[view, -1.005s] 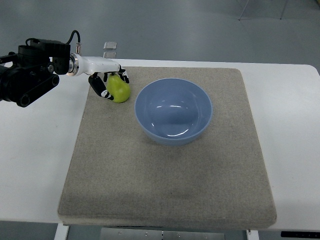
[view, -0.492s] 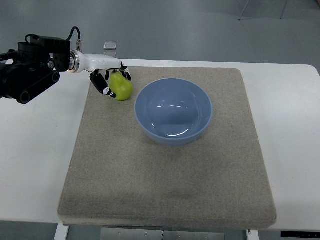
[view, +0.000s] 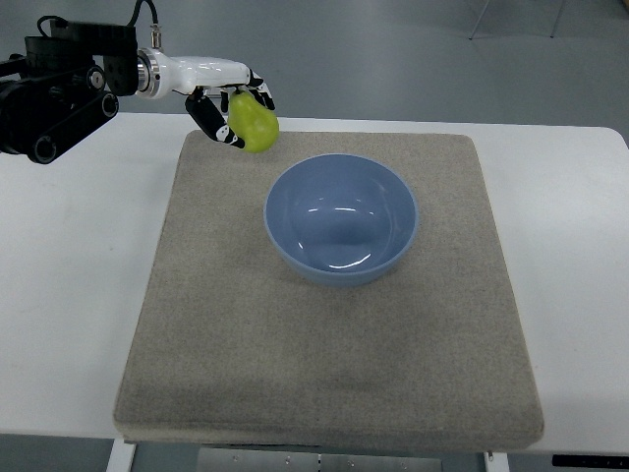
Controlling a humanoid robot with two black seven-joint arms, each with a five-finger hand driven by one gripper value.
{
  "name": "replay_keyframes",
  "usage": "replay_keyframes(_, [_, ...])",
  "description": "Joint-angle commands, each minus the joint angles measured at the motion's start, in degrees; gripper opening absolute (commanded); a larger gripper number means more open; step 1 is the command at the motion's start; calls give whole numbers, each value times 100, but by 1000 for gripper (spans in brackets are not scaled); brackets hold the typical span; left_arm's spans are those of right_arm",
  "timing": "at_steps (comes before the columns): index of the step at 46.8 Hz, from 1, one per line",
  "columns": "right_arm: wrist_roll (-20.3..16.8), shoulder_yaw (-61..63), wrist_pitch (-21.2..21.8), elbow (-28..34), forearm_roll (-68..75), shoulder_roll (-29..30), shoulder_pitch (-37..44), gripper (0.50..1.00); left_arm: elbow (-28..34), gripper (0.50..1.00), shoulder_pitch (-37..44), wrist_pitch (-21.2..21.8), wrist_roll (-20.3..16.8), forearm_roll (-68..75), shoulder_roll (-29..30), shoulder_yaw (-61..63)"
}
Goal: Place pear in bowl with left hand
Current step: 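Lift the pear off the mat with the left hand, then carry the pear over the light blue bowl and lower it inside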
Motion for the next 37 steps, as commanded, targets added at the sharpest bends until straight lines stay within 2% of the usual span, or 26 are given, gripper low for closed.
replay_keyframes(1, [0, 0, -1, 0, 1, 0, 0, 924, -16, 500, -80, -70, 8, -100, -9, -3])
replay_keyframes(8, [0, 0, -1, -8, 1, 0, 0, 924, -192, 500, -238, -140, 8, -249, -9, -12])
replay_keyframes(28, [0, 0, -1, 0, 1, 0, 0, 924, -1572, 500, -405, -360, 8, -258, -18, -99])
replay_keyframes(37, [0, 0, -1, 0, 1, 0, 0, 924, -1765, 500, -423, -439, 8, -258, -44, -91])
